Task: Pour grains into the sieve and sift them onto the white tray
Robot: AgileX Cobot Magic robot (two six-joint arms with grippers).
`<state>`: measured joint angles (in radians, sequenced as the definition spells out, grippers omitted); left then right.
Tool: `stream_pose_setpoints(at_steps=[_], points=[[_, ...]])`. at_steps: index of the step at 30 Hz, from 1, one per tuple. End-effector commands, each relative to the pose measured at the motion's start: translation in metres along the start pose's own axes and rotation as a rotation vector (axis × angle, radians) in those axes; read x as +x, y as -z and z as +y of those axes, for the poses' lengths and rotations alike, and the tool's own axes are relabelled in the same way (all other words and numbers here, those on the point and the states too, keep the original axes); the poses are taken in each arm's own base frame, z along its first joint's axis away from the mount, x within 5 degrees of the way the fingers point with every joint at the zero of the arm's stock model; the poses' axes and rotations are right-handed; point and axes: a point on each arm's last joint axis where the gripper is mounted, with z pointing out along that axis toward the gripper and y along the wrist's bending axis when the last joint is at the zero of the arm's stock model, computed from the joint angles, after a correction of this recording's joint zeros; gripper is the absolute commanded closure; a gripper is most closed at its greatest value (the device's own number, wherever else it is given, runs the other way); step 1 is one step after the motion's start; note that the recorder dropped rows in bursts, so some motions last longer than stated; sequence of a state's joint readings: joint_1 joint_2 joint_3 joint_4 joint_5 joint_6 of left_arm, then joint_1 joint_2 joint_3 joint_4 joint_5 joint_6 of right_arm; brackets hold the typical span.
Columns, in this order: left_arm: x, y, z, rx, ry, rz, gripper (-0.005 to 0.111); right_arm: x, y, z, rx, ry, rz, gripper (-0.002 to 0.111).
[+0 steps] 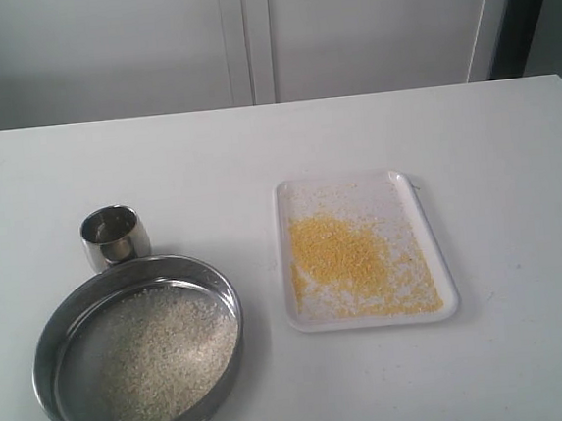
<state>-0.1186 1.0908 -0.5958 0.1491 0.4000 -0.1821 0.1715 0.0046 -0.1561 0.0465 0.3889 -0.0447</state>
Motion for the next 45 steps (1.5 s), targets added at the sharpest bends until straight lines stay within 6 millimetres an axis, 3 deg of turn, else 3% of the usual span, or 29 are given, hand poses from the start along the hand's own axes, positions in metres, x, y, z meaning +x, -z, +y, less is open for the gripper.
stream_pose_setpoints(at_steps=[1,17,45], points=[[0.003,0.001,0.0,-0.001,0.003,0.01,0.107,0.008,-0.003,0.0,0.006,-0.002,0.014,0.108],[0.003,0.001,0.0,-0.001,0.003,0.01,0.107,0.043,-0.015,-0.001,0.013,0.011,0.068,0.108],[0.003,0.001,0.0,-0.001,0.003,0.01,0.107,0.045,-0.014,-0.001,0.012,0.02,0.097,0.108]])
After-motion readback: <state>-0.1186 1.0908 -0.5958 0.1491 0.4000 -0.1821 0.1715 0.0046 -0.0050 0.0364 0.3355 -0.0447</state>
